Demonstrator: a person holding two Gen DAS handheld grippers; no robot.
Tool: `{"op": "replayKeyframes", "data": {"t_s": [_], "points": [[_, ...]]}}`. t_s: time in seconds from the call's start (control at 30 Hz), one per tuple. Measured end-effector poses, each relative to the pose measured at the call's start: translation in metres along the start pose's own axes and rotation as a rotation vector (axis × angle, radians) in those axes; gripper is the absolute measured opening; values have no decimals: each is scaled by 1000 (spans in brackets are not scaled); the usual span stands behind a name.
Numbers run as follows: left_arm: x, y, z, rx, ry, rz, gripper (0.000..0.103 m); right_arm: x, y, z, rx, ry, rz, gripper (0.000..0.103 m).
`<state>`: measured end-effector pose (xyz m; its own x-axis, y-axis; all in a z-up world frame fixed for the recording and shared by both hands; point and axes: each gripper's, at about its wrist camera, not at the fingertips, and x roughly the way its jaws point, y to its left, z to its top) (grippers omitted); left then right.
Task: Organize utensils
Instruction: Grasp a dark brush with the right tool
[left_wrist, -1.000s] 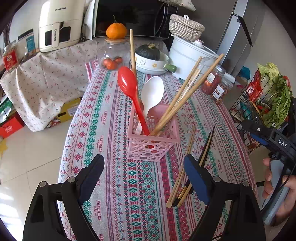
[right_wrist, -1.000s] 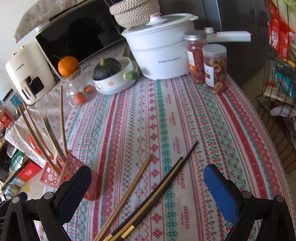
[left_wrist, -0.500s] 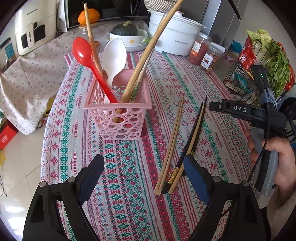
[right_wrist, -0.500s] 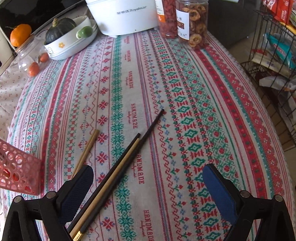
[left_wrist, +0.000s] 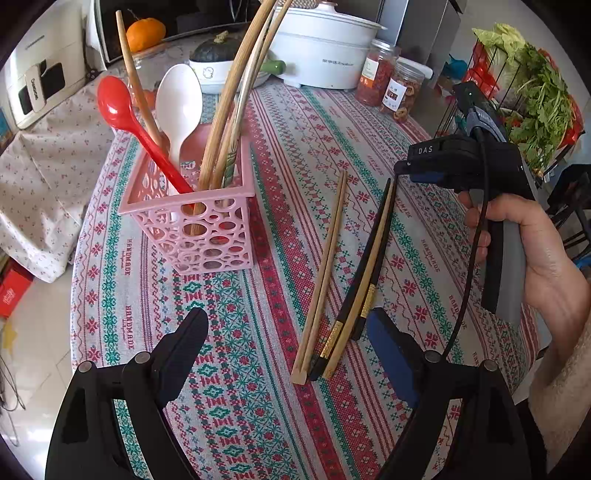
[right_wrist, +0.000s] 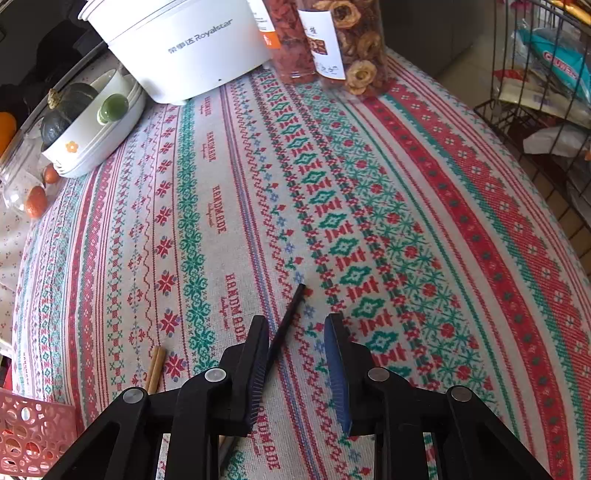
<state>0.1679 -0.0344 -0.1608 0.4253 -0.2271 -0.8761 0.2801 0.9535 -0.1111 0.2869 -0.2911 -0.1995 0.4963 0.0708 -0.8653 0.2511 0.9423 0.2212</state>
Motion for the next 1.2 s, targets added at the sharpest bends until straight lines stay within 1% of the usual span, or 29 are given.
{"op": "replayKeyframes", "data": {"t_s": [0.07, 0.1, 0.13, 0.2, 0.3, 0.37, 0.4, 0.43, 0.47, 0.5, 0.57, 0.63, 0.73, 0.8, 0.83, 0.87, 0.97, 1.07, 1.2], "points": [[1, -3, 1, 14, -5, 0, 89, 1, 5, -1, -53, -4, -39, 16], [1, -6, 2, 24, -6, 4, 89, 1, 5, -1, -63, 4, -41, 14], [2, -9, 3, 35, -9, 8, 89, 1, 5, -2, -69, 18, -34, 10], [4, -16, 4, 59, -17, 16, 87, -1, 2, -4, -78, 52, -13, 9], [9, -29, 8, 102, -15, 20, 74, -5, 2, -12, -148, 100, 12, 8], [15, -39, 11, 127, -7, 18, 58, -8, 0, -20, -187, 130, 28, 7], [20, -44, 13, 138, 0, 18, 53, -10, -2, -22, -196, 145, 37, 6], [24, -48, 15, 146, 9, 18, 44, -12, -5, -24, -201, 159, 46, 5], [30, -53, 18, 152, 18, 17, 39, -14, -8, -27, -205, 171, 54, 5], [35, -59, 22, 156, 27, 14, 32, -15, -11, -29, -211, 181, 61, 5], [47, -69, 30, 168, 44, 2, 22, -19, -17, -32, -220, 195, 70, 4], [57, -79, 38, 181, 47, 0, 17, -23, -24, -36, -225, 207, 75, 4], [72, -87, 52, 175, 59, 5, 15, -30, -33, -42, -240, 217, 83, 4], [83, -88, 63, 140, 75, -5, 13, -34, -38, -45, -241, 219, 89, 5], [89, -87, 68, 118, 81, -11, 12, -36, -43, -46, -233, 220, 90, 7], [94, -87, 74, 101, 87, -18, 11, -39, -47, -46, -224, 224, 96, 14], [109, -88, 87, 70, 111, -39, 10, -46, -57, -46, -198, 234, 121, 17], [118, -92, 95, 68, 130, -52, 9, -54, -64, -45, -183, 229, 146, 19], [124, -101, 100, 113, 153, -48, 9, -60, -68, -48, -183, 241, 173, 19]]}}
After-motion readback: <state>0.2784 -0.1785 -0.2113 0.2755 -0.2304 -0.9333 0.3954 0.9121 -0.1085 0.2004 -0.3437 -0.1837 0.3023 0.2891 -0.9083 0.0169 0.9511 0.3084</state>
